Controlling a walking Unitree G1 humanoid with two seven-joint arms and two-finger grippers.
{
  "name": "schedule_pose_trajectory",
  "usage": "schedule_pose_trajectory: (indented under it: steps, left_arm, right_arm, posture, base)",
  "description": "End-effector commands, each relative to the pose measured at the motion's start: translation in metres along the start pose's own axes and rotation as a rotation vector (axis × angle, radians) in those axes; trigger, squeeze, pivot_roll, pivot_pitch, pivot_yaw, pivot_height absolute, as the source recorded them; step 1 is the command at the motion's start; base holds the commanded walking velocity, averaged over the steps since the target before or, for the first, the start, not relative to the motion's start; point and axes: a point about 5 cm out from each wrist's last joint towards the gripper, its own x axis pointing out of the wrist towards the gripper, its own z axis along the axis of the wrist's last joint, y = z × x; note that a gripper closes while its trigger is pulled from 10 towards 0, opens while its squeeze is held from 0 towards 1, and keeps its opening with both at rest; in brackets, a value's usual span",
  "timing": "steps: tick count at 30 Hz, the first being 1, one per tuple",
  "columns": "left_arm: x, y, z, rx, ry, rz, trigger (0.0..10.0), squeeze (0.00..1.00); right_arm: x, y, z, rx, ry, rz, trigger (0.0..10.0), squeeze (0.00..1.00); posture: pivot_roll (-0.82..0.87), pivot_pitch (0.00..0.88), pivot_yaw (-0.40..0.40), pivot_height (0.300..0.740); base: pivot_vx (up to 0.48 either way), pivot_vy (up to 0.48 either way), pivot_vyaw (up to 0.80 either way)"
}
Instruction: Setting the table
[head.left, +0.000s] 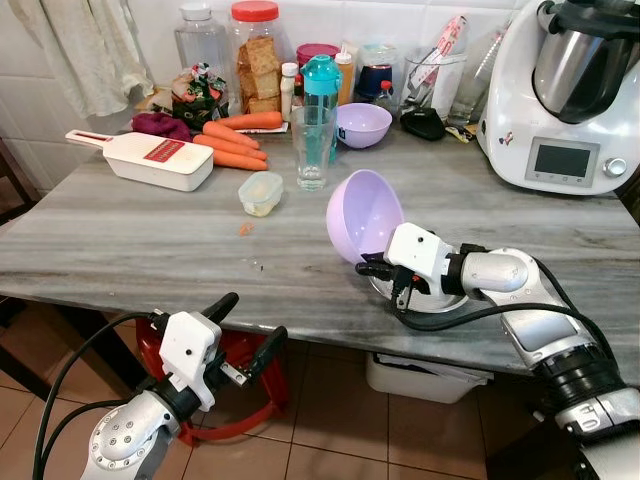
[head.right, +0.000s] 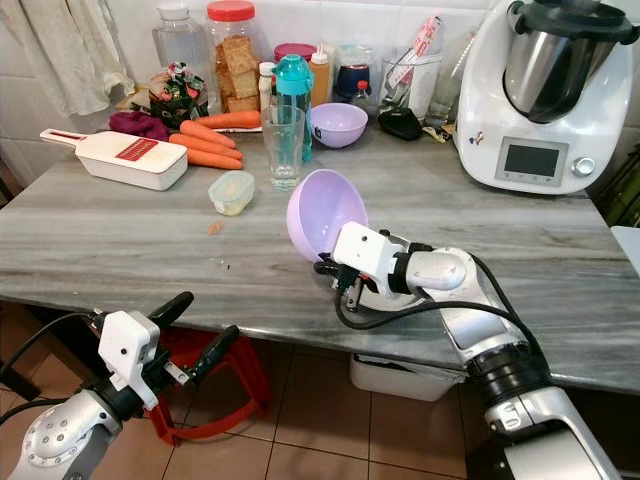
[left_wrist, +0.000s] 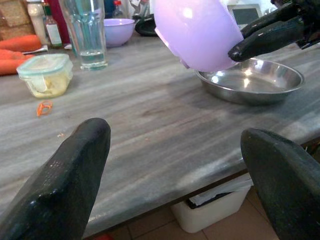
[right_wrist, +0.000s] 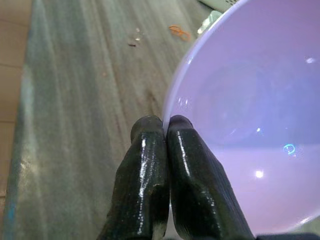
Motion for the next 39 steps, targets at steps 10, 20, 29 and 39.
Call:
schedule_pose_trajectory:
  steps: [10,20,29,39]
  left_arm:
    - [0.002,-0.003,0.005,0.009,-0.002,-0.020,10.0,0.00]
    - [0.000,-0.004,0.004,0.007,0.010,-0.025,10.0,0.00]
    - [0.002,-0.004,0.004,0.009,0.015,-0.025,10.0,0.00]
    - [0.003,-0.004,0.002,0.008,0.020,-0.026,10.0,0.00]
  right_arm:
    - [0.013,0.007,-0.009,-0.080,-0.011,0.047,10.0,0.17]
    - [0.013,0.004,-0.013,-0.117,-0.015,0.025,10.0,0.19]
    - [0.013,-0.004,-0.011,-0.137,-0.018,0.005,10.0,0.26]
    - [0.014,0.000,-0.015,-0.148,-0.007,0.024,10.0,1.00]
  posture:
    - [0.12,0.000,0.008,0.740]
    - [0.12,0.000,0.016,0.740]
    - [0.12,0.000,0.016,0.740]
    - [0.12,0.000,0.015,0.740]
  base:
    - [0.000,0.000,0.00]
    - [0.000,0.000,0.00]
    - [0.000,0.000,0.00]
    - [0.000,0.000,0.00]
